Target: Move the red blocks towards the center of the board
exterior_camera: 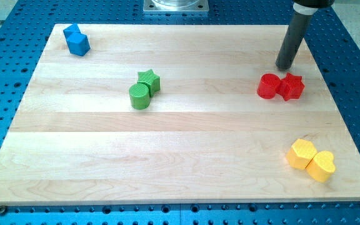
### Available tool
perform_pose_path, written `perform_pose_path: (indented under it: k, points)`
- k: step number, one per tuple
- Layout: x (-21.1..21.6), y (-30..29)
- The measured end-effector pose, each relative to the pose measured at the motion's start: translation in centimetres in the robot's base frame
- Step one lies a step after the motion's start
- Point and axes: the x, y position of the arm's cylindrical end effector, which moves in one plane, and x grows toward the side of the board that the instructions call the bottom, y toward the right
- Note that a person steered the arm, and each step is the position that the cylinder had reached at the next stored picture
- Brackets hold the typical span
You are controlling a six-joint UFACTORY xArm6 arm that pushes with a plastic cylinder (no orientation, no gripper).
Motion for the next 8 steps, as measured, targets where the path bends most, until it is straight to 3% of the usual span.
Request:
perform_pose_path:
  k: [1,3,4,7,8]
  points:
    - [0.0,0.0]
    - [4.9,10.3]
    - [7.6,7.7]
    - [6.7,-8.2]
    - [6.5,-8.6]
